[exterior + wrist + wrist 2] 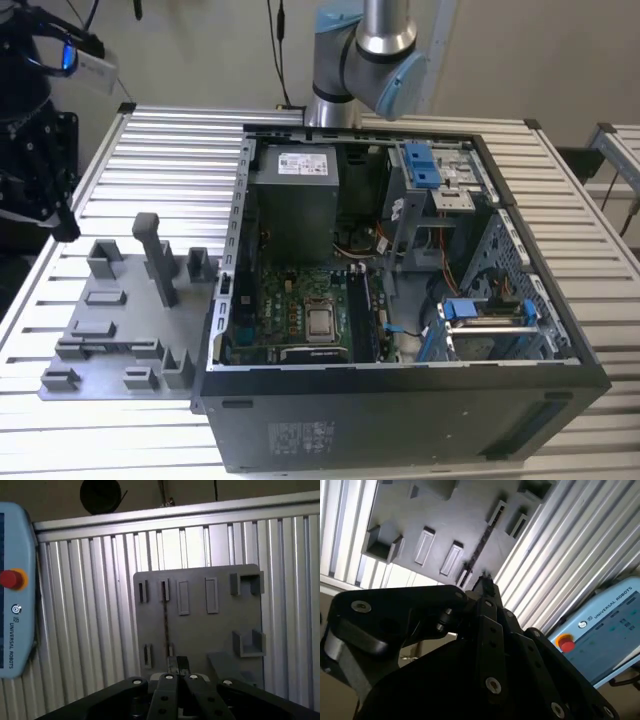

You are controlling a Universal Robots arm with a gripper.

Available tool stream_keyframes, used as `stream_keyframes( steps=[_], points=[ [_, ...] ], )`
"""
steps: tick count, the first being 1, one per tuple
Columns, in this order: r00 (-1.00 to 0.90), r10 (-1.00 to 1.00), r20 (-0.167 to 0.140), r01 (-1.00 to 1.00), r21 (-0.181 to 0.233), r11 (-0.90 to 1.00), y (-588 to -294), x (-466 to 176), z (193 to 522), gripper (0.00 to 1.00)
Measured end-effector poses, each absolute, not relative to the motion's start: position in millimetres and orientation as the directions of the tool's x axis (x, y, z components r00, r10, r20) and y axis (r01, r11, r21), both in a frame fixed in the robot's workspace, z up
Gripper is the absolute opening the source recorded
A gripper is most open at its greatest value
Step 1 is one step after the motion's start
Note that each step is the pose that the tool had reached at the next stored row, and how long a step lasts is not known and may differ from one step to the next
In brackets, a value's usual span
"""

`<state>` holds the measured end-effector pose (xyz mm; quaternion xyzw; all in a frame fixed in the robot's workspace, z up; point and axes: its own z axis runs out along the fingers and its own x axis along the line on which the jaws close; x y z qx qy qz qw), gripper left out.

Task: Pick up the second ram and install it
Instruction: 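Pick up the second ram and move it above second insertion slot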

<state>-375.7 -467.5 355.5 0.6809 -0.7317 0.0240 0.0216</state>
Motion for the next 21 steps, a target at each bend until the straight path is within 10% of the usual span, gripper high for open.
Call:
stream_keyframes(
  steps=[21],
  points=[
    [-0.010, -0.999, -0.044, -0.999, 0.040, 0.009, -468.6, -376.2, 354.0, 0.11]
  ],
)
